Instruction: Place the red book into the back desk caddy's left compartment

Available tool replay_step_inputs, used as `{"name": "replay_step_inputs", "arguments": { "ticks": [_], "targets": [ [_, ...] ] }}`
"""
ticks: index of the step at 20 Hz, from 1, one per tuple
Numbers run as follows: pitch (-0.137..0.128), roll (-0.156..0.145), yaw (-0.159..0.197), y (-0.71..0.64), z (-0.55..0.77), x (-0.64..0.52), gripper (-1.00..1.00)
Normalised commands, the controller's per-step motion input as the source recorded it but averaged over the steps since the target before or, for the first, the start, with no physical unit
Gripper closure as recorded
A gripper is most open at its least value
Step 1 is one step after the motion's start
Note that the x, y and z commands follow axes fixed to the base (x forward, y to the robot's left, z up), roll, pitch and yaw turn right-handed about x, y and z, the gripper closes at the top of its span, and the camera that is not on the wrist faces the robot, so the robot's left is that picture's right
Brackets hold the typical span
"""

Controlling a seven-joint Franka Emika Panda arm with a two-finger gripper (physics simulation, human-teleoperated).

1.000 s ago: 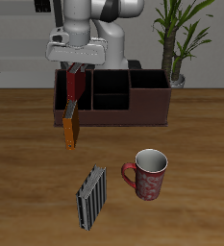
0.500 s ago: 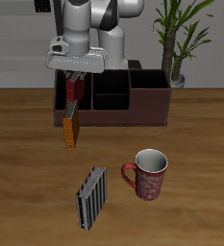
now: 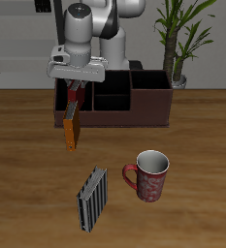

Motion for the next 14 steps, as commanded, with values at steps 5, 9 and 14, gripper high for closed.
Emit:
{"name": "replay_step_inputs", "arguments": {
  "ticks": [5,9,14],
  "targets": [
    [0.049,-0.028,-0.032,-0.06,-0.16,0.03,1.0],
    [0.084,-0.017,-0.018,-0.12,-0.19,0.08,-1.0],
    [0.021,0.007,-0.022,0.0,-0.02,0.02,-1.0]
  ]
}}
